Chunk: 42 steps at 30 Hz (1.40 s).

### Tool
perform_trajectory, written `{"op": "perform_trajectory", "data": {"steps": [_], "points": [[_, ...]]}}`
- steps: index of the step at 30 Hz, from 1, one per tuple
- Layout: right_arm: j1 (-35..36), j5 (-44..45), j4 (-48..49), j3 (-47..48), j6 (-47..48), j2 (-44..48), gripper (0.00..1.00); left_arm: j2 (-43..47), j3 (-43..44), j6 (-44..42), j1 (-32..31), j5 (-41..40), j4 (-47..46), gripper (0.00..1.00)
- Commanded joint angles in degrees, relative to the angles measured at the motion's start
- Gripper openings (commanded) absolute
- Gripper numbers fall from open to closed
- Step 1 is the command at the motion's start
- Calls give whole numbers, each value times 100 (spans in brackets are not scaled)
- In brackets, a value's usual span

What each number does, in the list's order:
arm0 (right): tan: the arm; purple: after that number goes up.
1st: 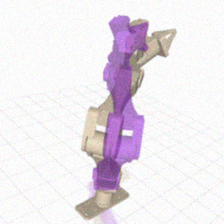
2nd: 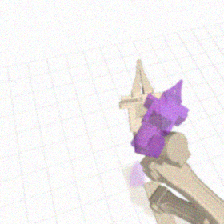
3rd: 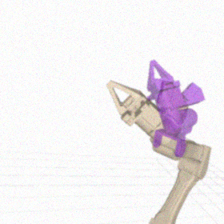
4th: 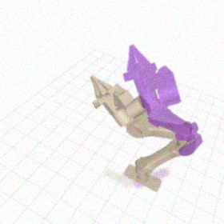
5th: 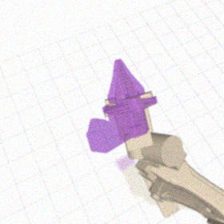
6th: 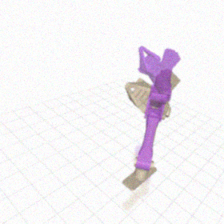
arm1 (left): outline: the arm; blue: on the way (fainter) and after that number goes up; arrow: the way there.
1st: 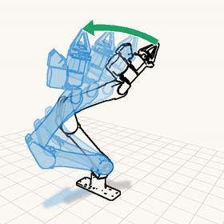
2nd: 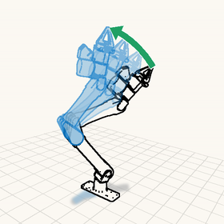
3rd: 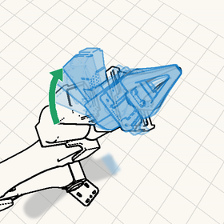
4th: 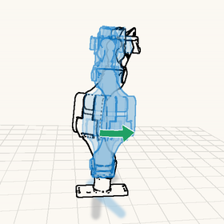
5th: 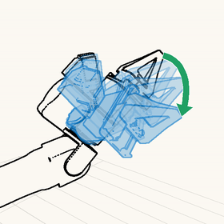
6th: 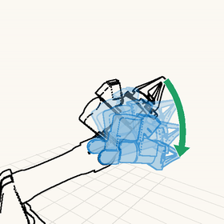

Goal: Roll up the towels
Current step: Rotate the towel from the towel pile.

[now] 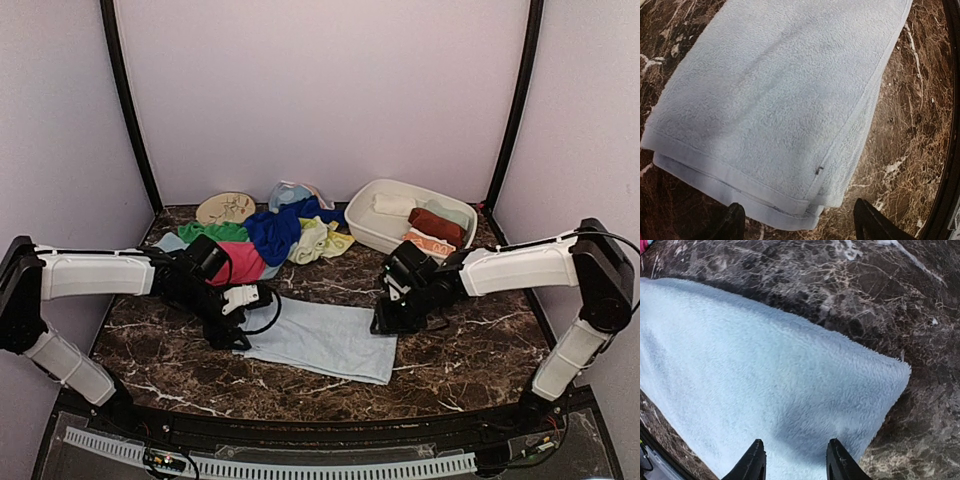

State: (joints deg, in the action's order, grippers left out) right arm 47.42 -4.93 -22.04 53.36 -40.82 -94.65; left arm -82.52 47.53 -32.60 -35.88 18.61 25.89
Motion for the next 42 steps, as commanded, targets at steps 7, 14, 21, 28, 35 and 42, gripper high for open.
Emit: {"op": "perform_trajectory", "data": {"steps": [7,14,21,28,35,42], "points": [[-218,28,-602,1229,612,-874,40,-482,-202,-203,-183,-304,-62,75],[-191,61,-138,-28,159,-476,34,-1132,-62,-285,-214,-1416,-854,74],[425,313,-329,-1116,-577,577,34,-1757,769,-355,-273,-1561,-1165,73],[1238,502,-516,-1692,-1492,1226,34,-2490,1748,-511,-468,-1849,-1325,74],[1810,380,-163,-1543,-1865,1240,34,-3162,2439,-520,-609,-2182,-1908,75],[1943,-430,425,-1040,-1471,521,37,-3060,3533,20,-131,-1941,-1729,80]]}}
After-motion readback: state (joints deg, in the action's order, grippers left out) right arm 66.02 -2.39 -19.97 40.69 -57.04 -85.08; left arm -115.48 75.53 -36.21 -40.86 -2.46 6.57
